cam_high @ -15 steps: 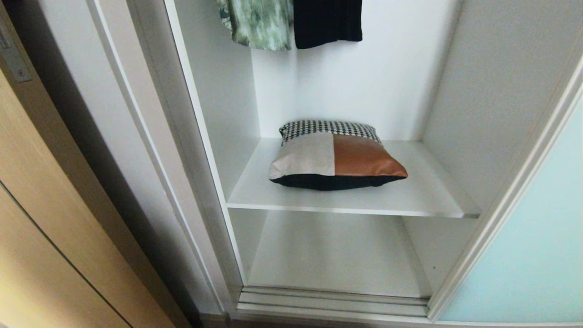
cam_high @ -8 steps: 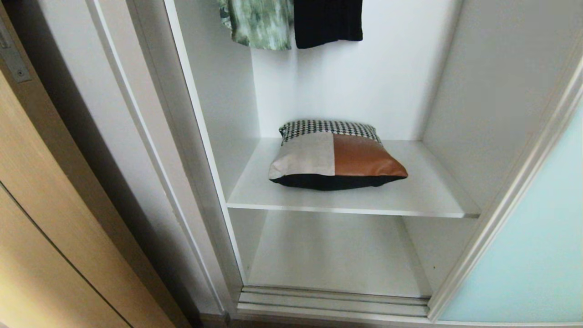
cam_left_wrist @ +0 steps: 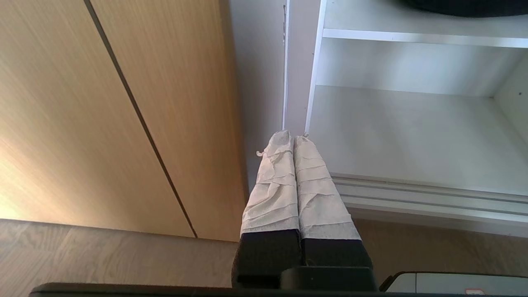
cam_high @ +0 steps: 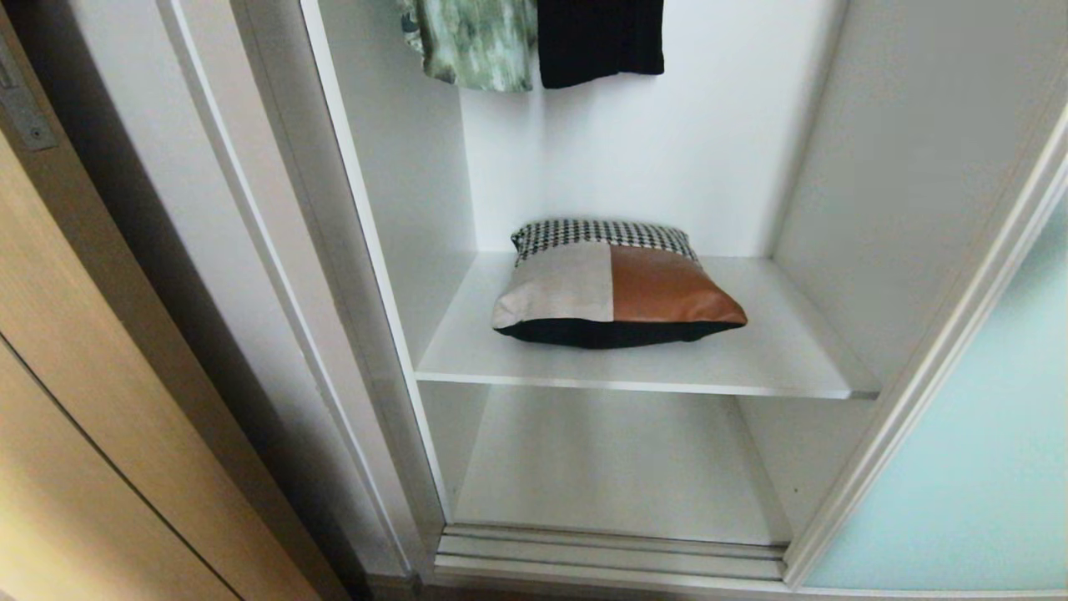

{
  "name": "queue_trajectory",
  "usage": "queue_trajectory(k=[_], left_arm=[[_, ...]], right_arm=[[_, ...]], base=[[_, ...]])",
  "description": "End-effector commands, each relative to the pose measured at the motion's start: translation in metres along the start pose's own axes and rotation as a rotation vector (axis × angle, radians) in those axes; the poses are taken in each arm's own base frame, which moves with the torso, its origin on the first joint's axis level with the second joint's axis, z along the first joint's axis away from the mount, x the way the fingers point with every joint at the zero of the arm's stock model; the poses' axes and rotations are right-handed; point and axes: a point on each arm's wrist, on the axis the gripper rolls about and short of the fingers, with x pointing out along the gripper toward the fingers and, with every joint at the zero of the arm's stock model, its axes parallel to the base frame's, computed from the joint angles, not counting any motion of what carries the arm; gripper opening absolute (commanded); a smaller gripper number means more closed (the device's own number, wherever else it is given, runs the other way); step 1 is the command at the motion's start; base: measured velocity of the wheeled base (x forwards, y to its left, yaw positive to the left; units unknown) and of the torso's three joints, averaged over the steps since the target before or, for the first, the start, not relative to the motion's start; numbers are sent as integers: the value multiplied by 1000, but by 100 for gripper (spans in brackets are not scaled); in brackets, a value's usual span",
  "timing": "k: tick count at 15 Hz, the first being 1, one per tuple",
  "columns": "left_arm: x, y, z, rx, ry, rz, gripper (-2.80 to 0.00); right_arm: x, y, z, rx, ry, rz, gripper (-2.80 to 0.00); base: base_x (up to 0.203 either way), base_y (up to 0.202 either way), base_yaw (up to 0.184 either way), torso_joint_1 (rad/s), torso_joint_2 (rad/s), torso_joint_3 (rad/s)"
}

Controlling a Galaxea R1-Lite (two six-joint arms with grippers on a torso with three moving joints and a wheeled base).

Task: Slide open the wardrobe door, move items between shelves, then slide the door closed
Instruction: Close the door

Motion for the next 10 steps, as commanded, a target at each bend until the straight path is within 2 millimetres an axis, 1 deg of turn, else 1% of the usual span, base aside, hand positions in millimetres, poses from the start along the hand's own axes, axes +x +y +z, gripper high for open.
queue_trajectory(k=[1, 6, 10], left_arm=[[0, 0, 0, 0, 3, 1, -280], [0, 0, 0, 0, 3, 1, -280], [0, 0, 0, 0, 3, 1, -280]], right_arm=[[12, -18, 6, 51, 30, -11, -280], [24, -35, 10, 95, 61, -17, -280], [37, -48, 18, 116, 82, -15, -280]], base=[[0, 0, 0, 0, 0, 0], [0, 0, 0, 0, 0, 0], [0, 0, 0, 0, 0, 0]])
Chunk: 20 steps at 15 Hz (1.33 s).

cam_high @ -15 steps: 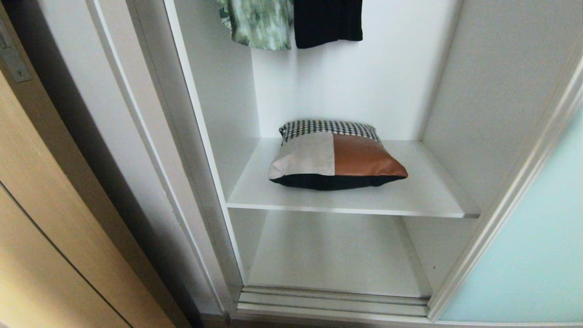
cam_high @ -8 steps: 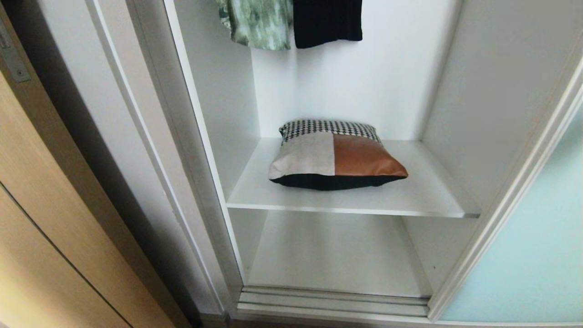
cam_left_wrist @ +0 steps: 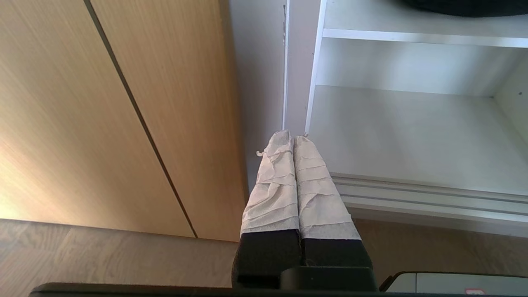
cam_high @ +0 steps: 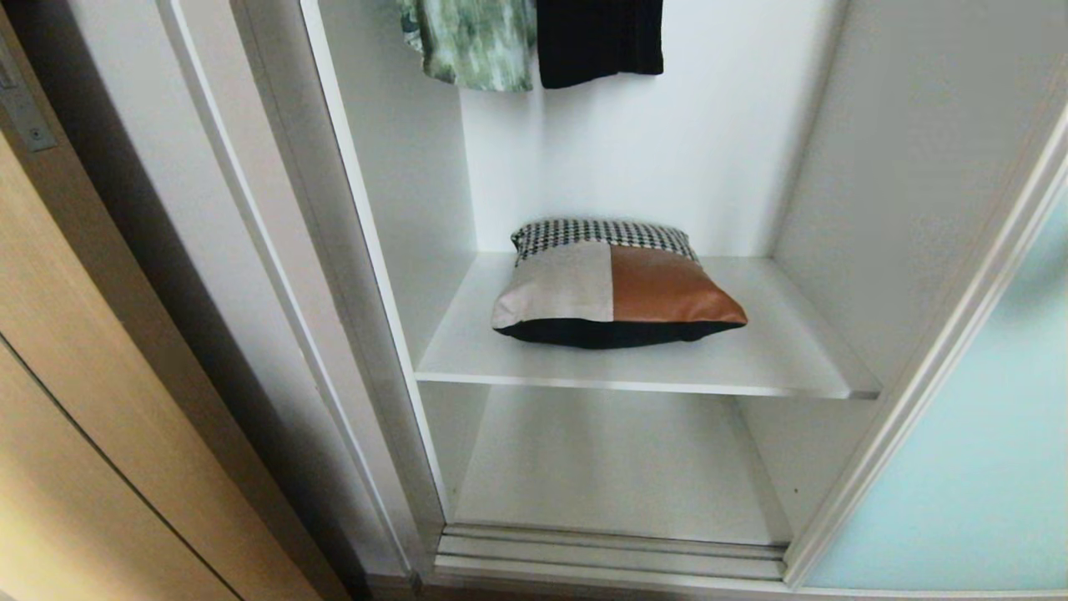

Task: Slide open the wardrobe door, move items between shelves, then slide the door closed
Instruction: Close the door

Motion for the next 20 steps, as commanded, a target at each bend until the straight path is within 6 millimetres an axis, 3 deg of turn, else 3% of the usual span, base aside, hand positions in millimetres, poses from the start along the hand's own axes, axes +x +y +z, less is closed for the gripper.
queue_trajectory(k=[1, 10, 20], left_arm=[[0, 0, 0, -1, 2, 1, -280], [0, 0, 0, 0, 2, 1, -280], [0, 0, 0, -1, 2, 1, -280]], right_arm=[[11, -11, 9, 22, 19, 6, -280], [56, -27, 26, 37, 103, 63, -280], [73, -47, 39, 41, 91, 37, -280]], base=[[0, 0, 0, 0, 0, 0], [0, 0, 0, 0, 0, 0], [0, 0, 0, 0, 0, 0]])
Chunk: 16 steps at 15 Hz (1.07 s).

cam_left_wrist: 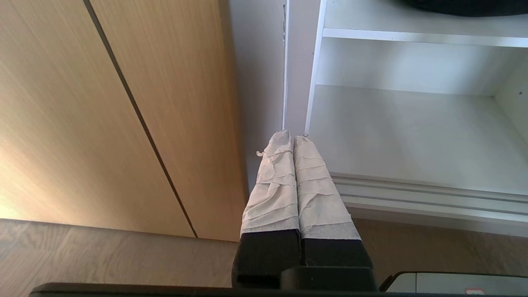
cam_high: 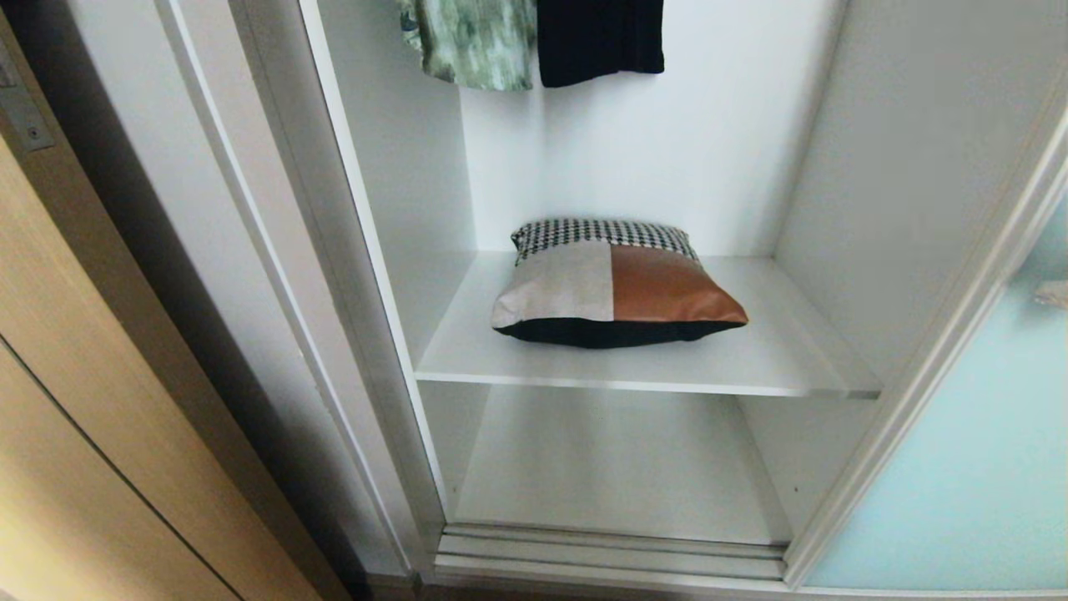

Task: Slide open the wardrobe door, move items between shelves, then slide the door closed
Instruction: Close the door

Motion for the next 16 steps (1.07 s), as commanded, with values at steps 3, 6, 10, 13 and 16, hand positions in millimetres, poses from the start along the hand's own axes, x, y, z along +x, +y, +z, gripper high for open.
queue_trajectory(k=[3, 6, 10, 13, 16], left_arm=[[0, 0, 0, 1, 2, 1, -280], [0, 0, 0, 0, 2, 1, -280], [0, 0, 0, -1, 2, 1, -280], [0, 0, 0, -1, 2, 1, -280], [0, 0, 0, 1, 2, 1, -280]], right_arm=[[14, -10, 5, 6, 13, 2, -280], [24, -19, 10, 13, 15, -19, -280], [32, -27, 12, -4, -5, -37, -280], [36, -30, 12, 0, 1, -38, -280], [40, -27, 9, -2, 13, -27, -280]], base=[[0, 0, 0, 0, 0, 0], [0, 0, 0, 0, 0, 0], [0, 0, 0, 0, 0, 0], [0, 0, 0, 0, 0, 0], [0, 0, 0, 0, 0, 0]])
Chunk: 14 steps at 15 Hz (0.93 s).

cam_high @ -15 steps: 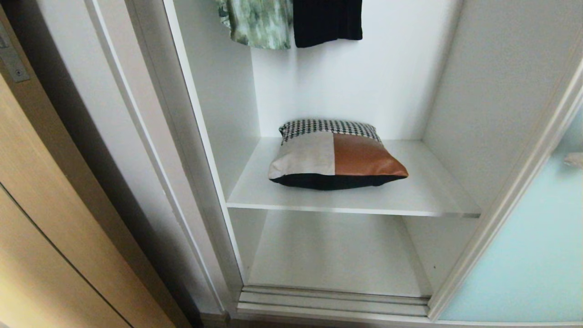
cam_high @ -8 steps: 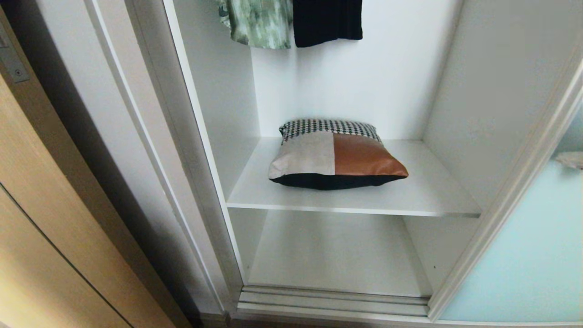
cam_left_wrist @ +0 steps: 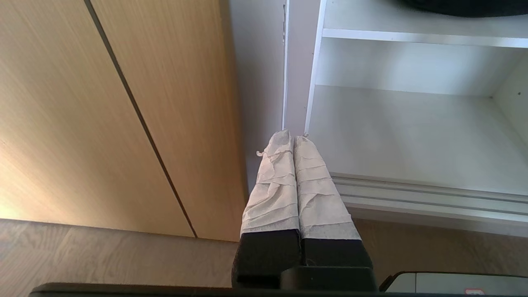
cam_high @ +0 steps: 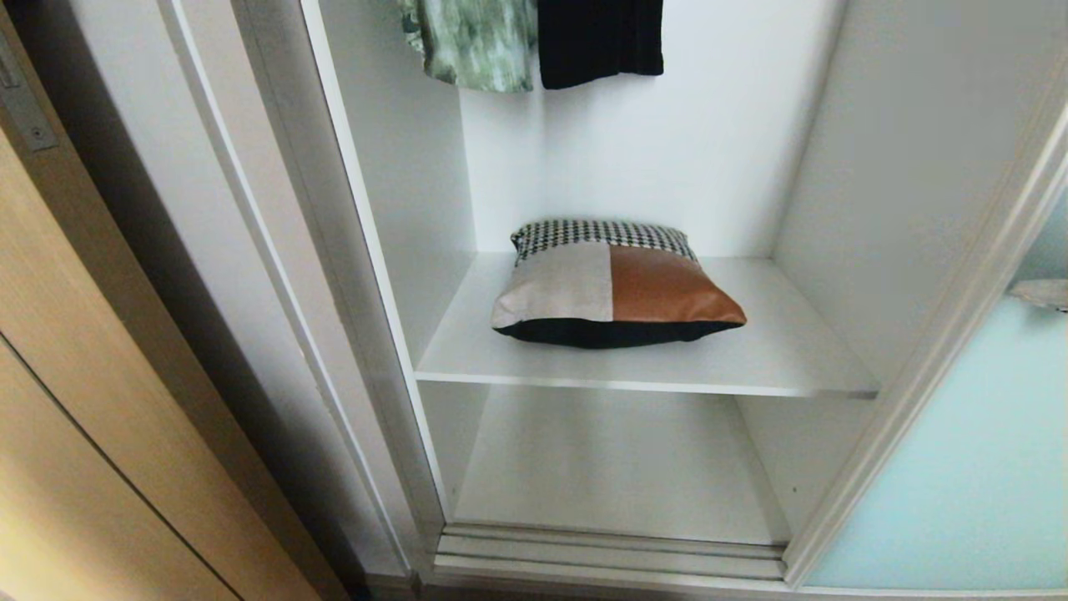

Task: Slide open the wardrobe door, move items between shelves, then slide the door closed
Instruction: Close the door

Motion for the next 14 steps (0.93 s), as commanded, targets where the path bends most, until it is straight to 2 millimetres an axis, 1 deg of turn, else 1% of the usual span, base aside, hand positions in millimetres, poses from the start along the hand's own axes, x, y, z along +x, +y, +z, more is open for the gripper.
queue_trajectory(k=[1, 6, 9, 12, 14], left_arm=[[0, 0, 0, 0, 2, 1, -280], [0, 0, 0, 0, 2, 1, -280], [0, 0, 0, 0, 2, 1, -280], [0, 0, 0, 0, 2, 1, -280], [0, 0, 0, 1, 2, 1, -280]], right_arm=[[4, 4, -3, 1, 16, 16, -280], [8, 24, -12, -23, 42, 53, -280], [20, 36, -19, -41, 59, 47, -280], [36, 61, -31, -76, 103, 96, -280], [44, 87, -44, -114, 136, 142, -280]], base=[[0, 0, 0, 0, 0, 0], [0, 0, 0, 0, 0, 0], [0, 0, 0, 0, 0, 0], [0, 0, 0, 0, 0, 0], [0, 0, 0, 0, 0, 0]])
